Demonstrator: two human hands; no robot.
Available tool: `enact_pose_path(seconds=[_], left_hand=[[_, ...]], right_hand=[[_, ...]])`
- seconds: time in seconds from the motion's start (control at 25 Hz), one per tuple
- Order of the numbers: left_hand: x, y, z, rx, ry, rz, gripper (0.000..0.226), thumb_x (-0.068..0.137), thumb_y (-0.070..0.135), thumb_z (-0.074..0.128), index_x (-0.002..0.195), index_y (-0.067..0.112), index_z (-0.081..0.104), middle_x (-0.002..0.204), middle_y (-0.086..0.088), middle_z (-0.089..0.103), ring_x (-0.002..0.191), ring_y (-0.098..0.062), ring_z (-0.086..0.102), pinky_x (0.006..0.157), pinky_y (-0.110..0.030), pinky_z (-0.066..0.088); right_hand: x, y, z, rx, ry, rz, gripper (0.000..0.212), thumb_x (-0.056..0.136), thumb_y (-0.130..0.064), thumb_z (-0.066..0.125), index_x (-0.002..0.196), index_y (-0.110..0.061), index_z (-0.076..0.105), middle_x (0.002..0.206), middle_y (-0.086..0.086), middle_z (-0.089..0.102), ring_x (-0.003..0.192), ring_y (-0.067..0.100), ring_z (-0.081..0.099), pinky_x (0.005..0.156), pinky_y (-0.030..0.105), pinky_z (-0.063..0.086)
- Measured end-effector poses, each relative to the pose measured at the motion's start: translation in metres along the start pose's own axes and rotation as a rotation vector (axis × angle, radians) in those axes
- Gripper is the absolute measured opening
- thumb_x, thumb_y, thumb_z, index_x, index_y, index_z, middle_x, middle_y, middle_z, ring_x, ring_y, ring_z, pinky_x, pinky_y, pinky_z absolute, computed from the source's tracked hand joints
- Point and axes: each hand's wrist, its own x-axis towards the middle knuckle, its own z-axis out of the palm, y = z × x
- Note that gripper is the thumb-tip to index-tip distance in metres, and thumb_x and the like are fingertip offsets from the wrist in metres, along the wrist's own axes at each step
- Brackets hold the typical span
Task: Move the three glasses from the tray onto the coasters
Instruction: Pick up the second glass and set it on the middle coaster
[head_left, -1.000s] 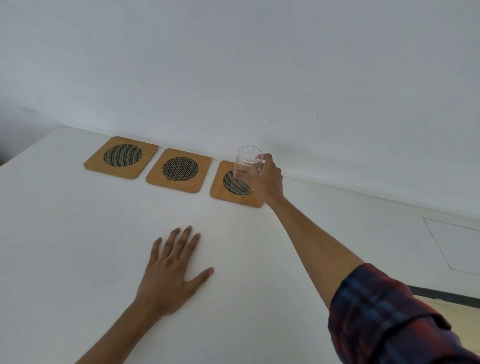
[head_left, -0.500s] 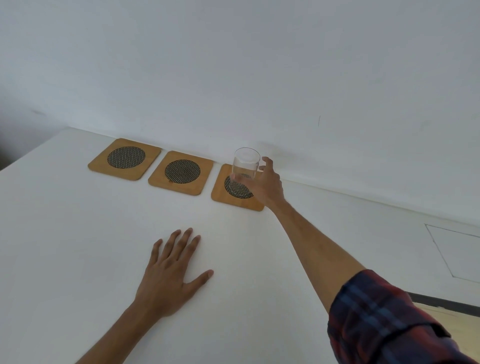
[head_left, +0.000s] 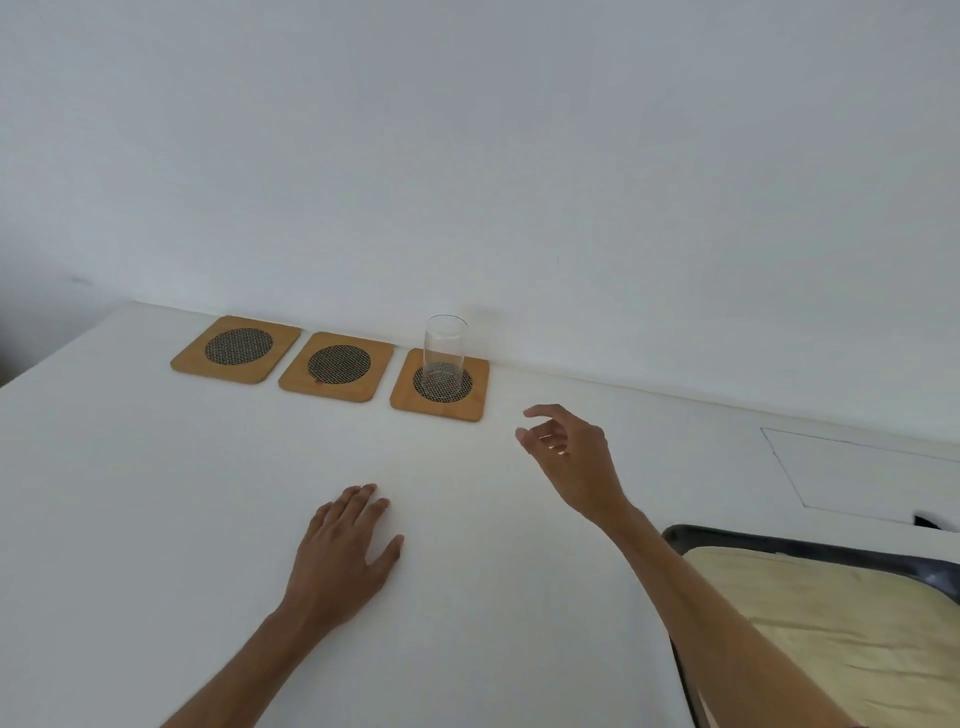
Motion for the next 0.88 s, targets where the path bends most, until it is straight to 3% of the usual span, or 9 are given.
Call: enact_pose_path(seconds=[0.16, 0.24, 0.36, 0.48, 0.72, 0.88], left_hand=[[-0.028, 0.056, -0.006, -0.092, 0.065, 0.04, 0.061, 0.079, 0.059, 0.037, 0.117, 0.018, 0.063, 0.121, 0.002, 0.066, 0.111, -0.019, 0.062, 0.085, -0.035, 0.05], [-0.041, 0.085, -0.008, -0.135, 0.048, 0.071, 0.064, 0.078, 0.061, 0.035, 0.124, 0.022, 0.058, 0.124, 0.005, 0.064, 0.113, -0.016, 0.06, 0.086, -0.033, 0.048], [-0.057, 0.132, -0.01, -0.164, 0.042, 0.147, 0.061, 0.08, 0.061, 0.038, 0.125, 0.024, 0.056, 0.127, 0.006, 0.063, 0.109, -0.015, 0.062, 0.086, -0.031, 0.047], [-0.07, 0.183, -0.005, -0.202, 0.035, 0.204, 0.051, 0.083, 0.054, 0.049, 0.124, 0.024, 0.057, 0.127, 0.007, 0.063, 0.089, -0.017, 0.067, 0.079, -0.029, 0.045], [-0.099, 0.295, 0.029, -0.33, -0.019, 0.32, 0.051, 0.085, 0.052, 0.051, 0.127, 0.022, 0.055, 0.13, 0.004, 0.061, 0.114, -0.014, 0.058, 0.089, -0.026, 0.043], [-0.129, 0.355, 0.056, -0.381, -0.122, 0.371, 0.057, 0.085, 0.059, 0.046, 0.132, 0.026, 0.048, 0.137, 0.007, 0.055, 0.123, -0.012, 0.051, 0.099, -0.027, 0.038]], right_hand=[[-0.059, 0.009, -0.044, -0.139, -0.024, -0.014, 0.011, 0.087, -0.042, 0.068, 0.092, -0.033, 0.068, 0.078, -0.019, 0.072, 0.075, -0.001, 0.069, 0.074, 0.027, 0.053], [-0.086, 0.016, -0.068, -0.21, -0.048, -0.013, 0.011, 0.087, -0.044, 0.067, 0.092, -0.036, 0.066, 0.083, -0.027, 0.069, 0.077, -0.004, 0.067, 0.075, 0.024, 0.05], [-0.127, 0.032, -0.11, -0.274, -0.065, 0.006, 0.016, 0.088, -0.043, 0.067, 0.099, -0.033, 0.067, 0.078, -0.021, 0.07, 0.076, -0.001, 0.067, 0.075, 0.025, 0.051], [-0.163, 0.052, -0.157, -0.336, -0.064, 0.016, 0.023, 0.088, -0.044, 0.066, 0.106, -0.029, 0.068, 0.086, -0.019, 0.071, 0.08, 0.0, 0.069, 0.078, 0.027, 0.054], [-0.223, 0.11, -0.255, -0.357, -0.052, 0.108, 0.033, 0.084, -0.053, 0.067, 0.108, -0.03, 0.068, 0.094, -0.018, 0.072, 0.085, -0.003, 0.069, 0.084, 0.034, 0.057], [-0.258, 0.154, -0.297, -0.328, -0.088, 0.205, 0.058, 0.071, -0.075, 0.062, 0.111, -0.032, 0.068, 0.099, -0.018, 0.071, 0.091, -0.003, 0.068, 0.087, 0.032, 0.057]])
